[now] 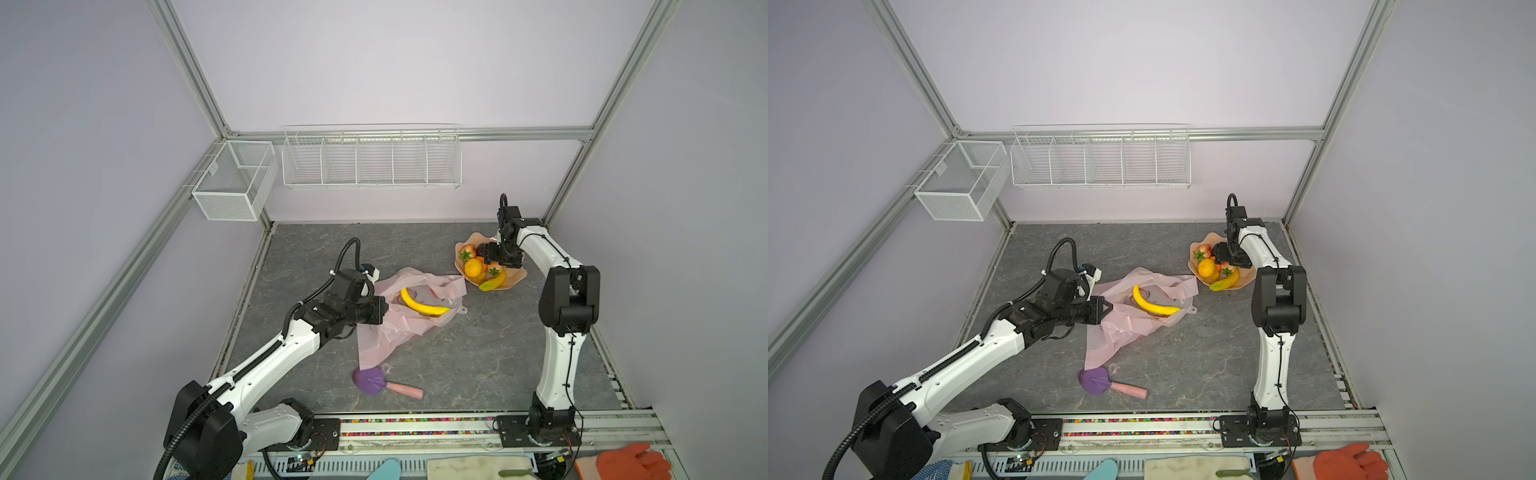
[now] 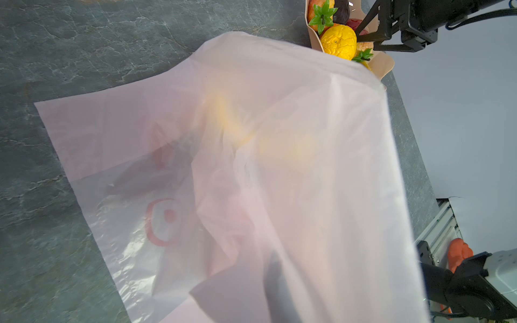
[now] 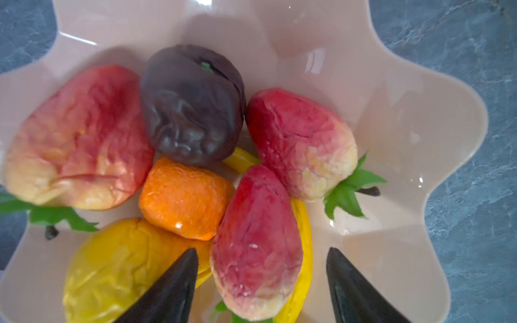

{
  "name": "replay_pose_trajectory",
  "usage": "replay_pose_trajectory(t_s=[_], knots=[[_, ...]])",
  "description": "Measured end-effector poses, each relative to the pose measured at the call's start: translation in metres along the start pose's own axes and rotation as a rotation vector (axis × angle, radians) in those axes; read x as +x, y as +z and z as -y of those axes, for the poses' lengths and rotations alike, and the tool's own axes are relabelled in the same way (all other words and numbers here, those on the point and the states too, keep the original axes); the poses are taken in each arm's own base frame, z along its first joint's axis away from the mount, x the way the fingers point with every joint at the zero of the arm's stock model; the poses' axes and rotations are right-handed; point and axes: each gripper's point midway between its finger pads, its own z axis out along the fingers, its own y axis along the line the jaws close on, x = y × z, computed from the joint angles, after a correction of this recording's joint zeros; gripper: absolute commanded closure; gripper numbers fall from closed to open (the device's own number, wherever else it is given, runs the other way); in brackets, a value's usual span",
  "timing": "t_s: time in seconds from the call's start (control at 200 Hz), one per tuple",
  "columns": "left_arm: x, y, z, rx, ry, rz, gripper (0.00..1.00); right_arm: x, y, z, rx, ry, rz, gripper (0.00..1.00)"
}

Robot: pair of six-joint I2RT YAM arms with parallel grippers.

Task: Place the fruits into the plastic bag
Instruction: 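Lower the right gripper into the bowl toward the red-yellow peach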

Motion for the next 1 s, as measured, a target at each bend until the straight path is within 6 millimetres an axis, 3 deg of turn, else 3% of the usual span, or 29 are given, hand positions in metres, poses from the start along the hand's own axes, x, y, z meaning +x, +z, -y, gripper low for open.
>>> replay_pose_trajectory(t_s=[0.25,0.625,0.79,0.875,1.0], knots=[[0.001,0.000,0.002,0.004,0.004,-0.003,1.00,-0.008,0.012,-0.005,-0.019,0.004,0.001,0.29],[0.002,0.000,0.001,0.002,0.004,-0.006,1.00,-0.004,0.013,-0.004,-0.018,0.015,-0.016,0.60],[0.002,0.000,0.001,0.002,0.005,-0.006,1.00,0.003,0.016,-0.002,-0.013,0.017,-0.036,0.67],[0.002,0.000,0.001,0.002,0.006,-0.006,1.00,0.004,0.012,-0.002,-0.013,0.019,-0.033,0.65],[0.002,0.000,0.001,0.002,0.006,-0.006,1.00,-0.002,-0.005,-0.002,-0.022,0.020,0.001,0.48]])
